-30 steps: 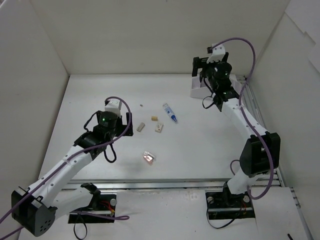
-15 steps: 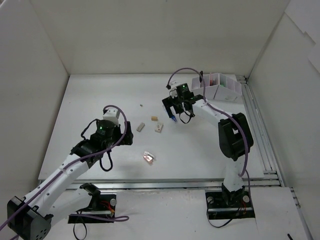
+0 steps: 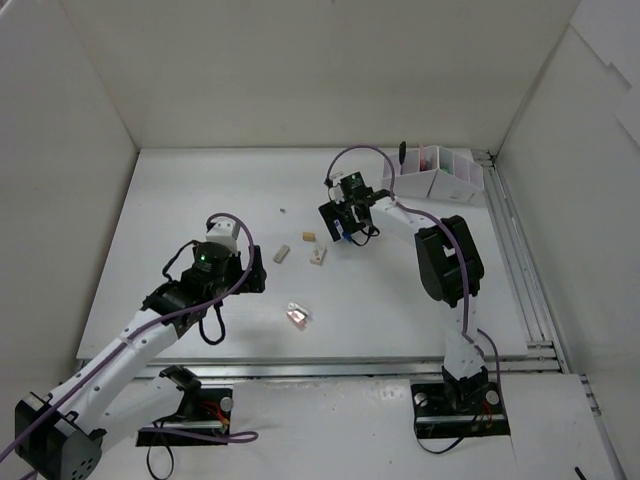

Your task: Sort the stationery into containers

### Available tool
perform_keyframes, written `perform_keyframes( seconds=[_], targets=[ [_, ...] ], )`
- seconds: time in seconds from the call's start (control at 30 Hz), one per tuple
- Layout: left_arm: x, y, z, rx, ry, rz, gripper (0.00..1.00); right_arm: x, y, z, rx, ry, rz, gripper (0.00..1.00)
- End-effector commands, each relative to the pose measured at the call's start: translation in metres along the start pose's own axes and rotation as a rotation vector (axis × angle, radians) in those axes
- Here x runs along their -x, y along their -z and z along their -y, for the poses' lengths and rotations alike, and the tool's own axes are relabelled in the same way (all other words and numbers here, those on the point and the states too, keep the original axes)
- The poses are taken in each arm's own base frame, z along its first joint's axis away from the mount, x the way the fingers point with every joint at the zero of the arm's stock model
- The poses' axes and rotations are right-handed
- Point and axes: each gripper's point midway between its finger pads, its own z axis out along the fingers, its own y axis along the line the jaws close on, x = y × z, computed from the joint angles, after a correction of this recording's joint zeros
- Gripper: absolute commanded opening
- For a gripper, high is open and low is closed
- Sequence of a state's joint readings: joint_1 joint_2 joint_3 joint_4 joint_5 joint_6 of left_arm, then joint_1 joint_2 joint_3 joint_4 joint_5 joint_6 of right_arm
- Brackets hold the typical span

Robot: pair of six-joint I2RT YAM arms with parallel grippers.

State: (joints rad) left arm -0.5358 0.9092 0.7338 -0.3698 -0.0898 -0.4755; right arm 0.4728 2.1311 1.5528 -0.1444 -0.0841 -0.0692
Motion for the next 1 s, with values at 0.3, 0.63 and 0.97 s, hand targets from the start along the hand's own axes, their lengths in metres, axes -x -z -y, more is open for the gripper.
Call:
perform_keyframes(
  seconds=[0.3,0.63,0.97],
  targets=[
    [0.031,0.006,0.003,0.006,0.000,0.101,1.00,0.038,0.019,-0.001,-0.020,-0.010,0.088,0.04],
    [0.033,0.002,0.004,0.012,-0.003,0.098,1.00,0.096,0.142,0.074,-0.232,0.217,0.147,0.00],
    [0.047,-0.006,0.010,0.016,-0.015,0.105,0.99,0.111,0.149,0.136,-0.464,0.438,-0.106,0.00]
  ],
)
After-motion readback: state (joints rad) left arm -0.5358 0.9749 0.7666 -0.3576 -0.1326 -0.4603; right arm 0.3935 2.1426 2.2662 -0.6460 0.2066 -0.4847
